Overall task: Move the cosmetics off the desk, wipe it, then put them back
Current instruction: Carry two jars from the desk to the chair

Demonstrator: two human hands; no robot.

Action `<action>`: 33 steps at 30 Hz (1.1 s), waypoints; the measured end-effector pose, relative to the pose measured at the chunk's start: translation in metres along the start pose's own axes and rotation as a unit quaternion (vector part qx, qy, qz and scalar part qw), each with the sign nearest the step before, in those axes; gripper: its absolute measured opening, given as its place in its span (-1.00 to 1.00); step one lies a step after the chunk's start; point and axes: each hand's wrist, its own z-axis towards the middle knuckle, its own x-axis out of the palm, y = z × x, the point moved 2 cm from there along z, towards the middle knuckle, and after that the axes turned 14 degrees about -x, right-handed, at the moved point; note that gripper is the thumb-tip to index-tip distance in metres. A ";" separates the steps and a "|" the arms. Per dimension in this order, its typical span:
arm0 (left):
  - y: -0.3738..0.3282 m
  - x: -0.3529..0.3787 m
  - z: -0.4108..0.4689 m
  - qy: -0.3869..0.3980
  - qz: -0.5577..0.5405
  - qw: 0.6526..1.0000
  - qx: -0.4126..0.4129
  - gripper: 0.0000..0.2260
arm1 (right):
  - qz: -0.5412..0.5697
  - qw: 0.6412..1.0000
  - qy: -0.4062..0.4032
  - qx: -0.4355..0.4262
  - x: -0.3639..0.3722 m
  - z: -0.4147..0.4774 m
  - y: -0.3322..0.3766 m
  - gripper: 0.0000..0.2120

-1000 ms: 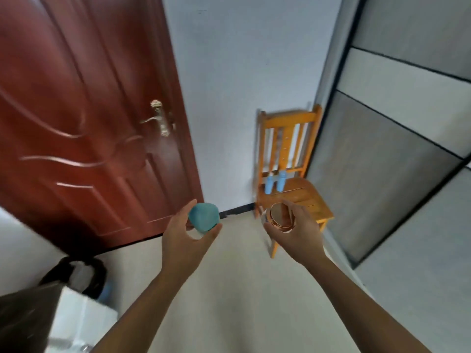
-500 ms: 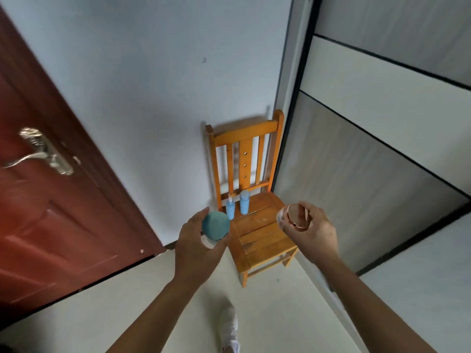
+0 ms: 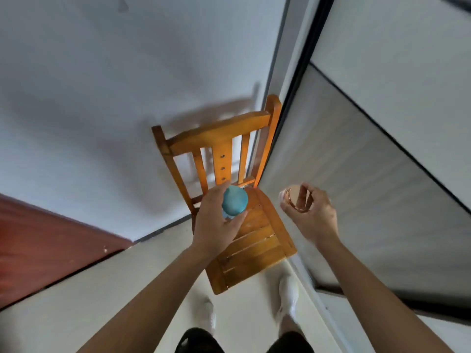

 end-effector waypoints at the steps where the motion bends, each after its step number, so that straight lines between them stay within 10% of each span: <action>1: 0.006 0.017 0.007 0.000 0.009 1.000 -0.007 -0.32 | 0.000 1.000 0.007 0.005 0.009 0.012 -0.017 -0.30; 16: 0.182 0.280 0.080 -0.041 0.037 0.977 -0.207 -0.29 | -0.057 0.976 0.192 -0.081 0.224 0.124 -0.234 -0.27; 33: 0.230 0.325 0.128 -0.092 0.080 0.972 -0.199 -0.23 | -0.068 0.942 0.253 -0.209 0.313 0.148 -0.264 -0.10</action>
